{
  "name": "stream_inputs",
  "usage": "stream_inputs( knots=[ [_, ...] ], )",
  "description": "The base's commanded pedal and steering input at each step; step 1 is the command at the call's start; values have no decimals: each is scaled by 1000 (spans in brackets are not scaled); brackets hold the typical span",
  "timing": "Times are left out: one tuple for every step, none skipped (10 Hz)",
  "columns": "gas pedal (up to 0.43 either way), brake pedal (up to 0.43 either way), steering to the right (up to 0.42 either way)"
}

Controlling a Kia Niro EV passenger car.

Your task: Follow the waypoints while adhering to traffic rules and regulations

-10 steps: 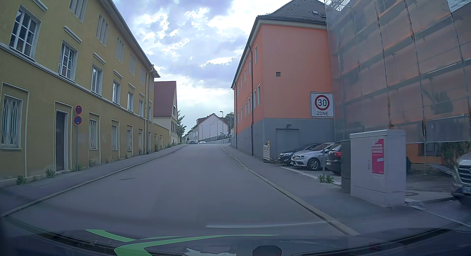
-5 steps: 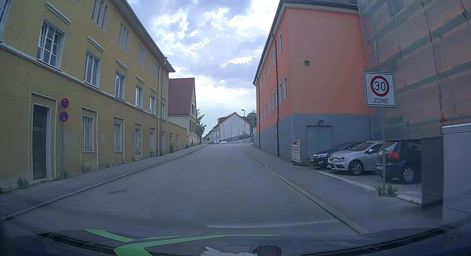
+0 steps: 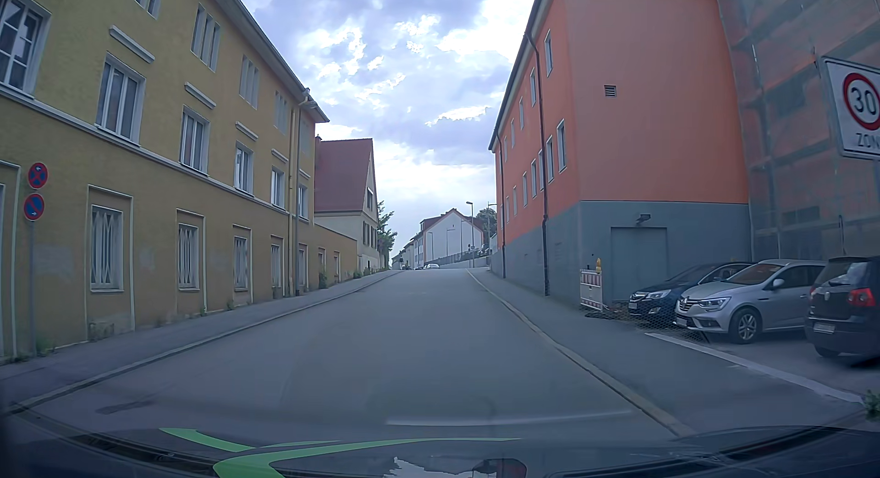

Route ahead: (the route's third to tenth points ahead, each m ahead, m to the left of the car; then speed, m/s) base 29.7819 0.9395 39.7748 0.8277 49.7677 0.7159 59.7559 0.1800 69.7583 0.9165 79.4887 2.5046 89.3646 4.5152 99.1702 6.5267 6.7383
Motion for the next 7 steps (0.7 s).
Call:
stream_inputs(
  knots=[
    [189, 0, -18],
    [189, 0, -16],
    [189, 0, -15],
    [189, 0, -15],
    [189, 0, -14],
    [189, 0, -13],
    [177, 0, -8]
  ],
)
